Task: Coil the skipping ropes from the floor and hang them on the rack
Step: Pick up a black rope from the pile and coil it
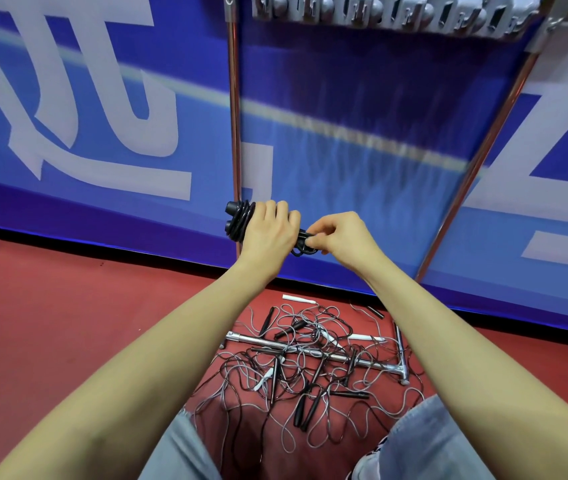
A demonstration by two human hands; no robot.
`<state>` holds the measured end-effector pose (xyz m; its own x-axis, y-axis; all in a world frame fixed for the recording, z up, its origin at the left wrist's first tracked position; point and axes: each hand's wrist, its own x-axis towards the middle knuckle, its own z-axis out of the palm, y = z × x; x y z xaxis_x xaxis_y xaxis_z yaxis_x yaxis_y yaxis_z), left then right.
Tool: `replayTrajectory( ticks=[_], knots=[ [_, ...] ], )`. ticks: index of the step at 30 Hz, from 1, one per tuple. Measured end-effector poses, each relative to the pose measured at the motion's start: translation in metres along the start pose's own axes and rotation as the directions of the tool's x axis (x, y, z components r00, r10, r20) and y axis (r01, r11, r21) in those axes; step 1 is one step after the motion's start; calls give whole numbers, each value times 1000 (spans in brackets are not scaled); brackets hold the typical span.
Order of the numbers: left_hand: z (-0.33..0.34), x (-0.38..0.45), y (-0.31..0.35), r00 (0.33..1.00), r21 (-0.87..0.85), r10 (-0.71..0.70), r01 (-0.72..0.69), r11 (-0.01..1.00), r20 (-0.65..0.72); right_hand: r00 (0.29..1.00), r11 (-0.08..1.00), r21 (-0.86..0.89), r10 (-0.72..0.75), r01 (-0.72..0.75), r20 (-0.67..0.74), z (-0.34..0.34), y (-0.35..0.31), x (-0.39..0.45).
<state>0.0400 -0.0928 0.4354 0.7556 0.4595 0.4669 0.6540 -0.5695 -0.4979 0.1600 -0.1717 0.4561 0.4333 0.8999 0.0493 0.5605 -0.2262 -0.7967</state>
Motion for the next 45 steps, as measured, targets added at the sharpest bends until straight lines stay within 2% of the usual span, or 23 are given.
replayTrajectory(
  ticks=[3,8,12,16,22,27,30,34,37,41,43,45],
  knots=[
    [-2,0,-1,1000,-33,-5,5,999,13,999,1000,-8,10,-10,48,-3,-1,0],
    [-3,-1,3,999,-64,-34,33,997,-6,998,997,69,38,-41,57,-4,-4,-3],
    [-8,-4,8,998,-119,-56,58,991,17,998,997,50,52,-54,45,-2,-4,-4],
    [-8,-3,8,997,-214,-23,38,976,74,998,999,18,-38,37,45,-3,0,-8],
    [-3,-5,5,976,-378,47,38,925,211,995,991,89,-98,98,-8,5,14,-9],
    [-1,-10,8,982,-439,27,58,896,185,972,978,-7,-210,211,-105,12,12,-9],
    [1,-14,7,986,-557,35,64,828,165,965,975,-22,-223,222,-141,17,15,-8],
    [-5,-19,4,988,-662,43,66,746,147,965,976,128,-146,177,-219,26,17,-6],
    [-8,-20,6,990,-711,-35,125,692,140,969,944,297,-72,142,-235,26,13,-5],
    [-10,-13,10,956,-760,-157,291,581,246,970,886,440,-43,148,-240,21,8,-5],
    [-12,-10,9,938,-790,-171,345,506,300,972,855,500,-20,139,-236,20,9,-4],
    [-14,-9,8,935,-800,-153,354,485,321,973,840,529,6,120,-231,19,11,-4]
  ],
)
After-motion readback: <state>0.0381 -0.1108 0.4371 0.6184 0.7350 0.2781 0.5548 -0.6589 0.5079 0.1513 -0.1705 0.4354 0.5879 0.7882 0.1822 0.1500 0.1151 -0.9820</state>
